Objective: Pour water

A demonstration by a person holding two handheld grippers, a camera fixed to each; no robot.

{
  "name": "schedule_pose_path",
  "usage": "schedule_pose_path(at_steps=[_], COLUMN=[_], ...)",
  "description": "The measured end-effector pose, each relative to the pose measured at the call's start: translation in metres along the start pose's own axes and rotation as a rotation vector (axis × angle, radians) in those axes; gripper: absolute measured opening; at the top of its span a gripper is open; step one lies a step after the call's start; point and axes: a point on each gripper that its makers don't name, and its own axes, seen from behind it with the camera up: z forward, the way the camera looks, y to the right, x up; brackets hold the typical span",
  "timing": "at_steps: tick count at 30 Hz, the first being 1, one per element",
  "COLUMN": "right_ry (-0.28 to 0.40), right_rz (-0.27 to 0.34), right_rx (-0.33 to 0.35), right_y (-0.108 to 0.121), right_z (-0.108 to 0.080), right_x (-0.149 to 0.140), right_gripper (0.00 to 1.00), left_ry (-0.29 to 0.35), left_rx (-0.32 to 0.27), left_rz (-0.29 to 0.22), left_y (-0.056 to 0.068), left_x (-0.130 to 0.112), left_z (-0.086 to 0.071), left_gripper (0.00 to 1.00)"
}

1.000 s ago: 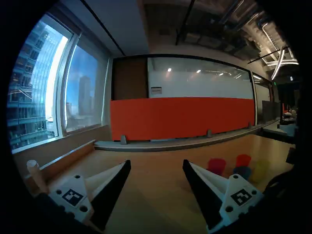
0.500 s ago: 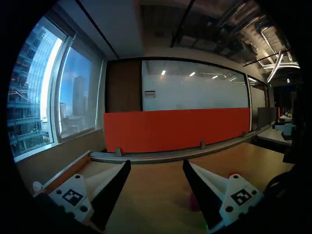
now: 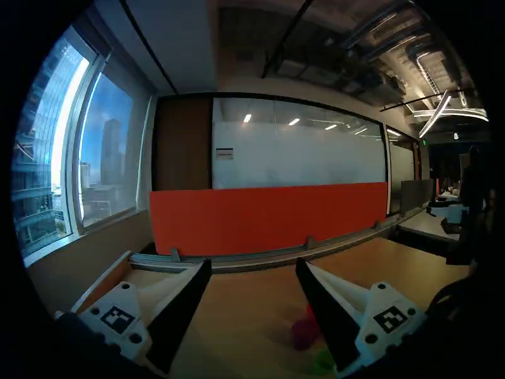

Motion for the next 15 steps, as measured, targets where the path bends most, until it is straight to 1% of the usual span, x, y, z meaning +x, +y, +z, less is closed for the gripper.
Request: schedule_pose_path(at_steps=[5, 11, 14, 15], right_ry=[-0.008, -0.017, -0.019, -0.017], right_rz=[-0.023, -0.056, -0.051, -0.045], right_rx=[0.080, 0.200, 0.263, 0.282], right_y=[-0.014, -0.038, -0.052, -0.056], right_z=[0.001, 0.001, -0.001, -0.002], right_x=[0.000, 0.001, 0.004, 0.005], right_gripper=[0.99, 0.99, 0.99, 0.99], left_ry=[-0.009, -0.013, -0.011, -0.008], left_rx=[-0.068, -0.191, -0.251, -0.262], left_rz=[-0.012, -0.039, -0.030, -0.026], left_y=[0.011, 0.035, 0.044, 0.045], left_x=[-0.003, -0.006, -0.006, -0.005], left_z=[0.004, 0.006, 0.006, 0.006], left_gripper=[0.99, 0.99, 0.99, 0.99])
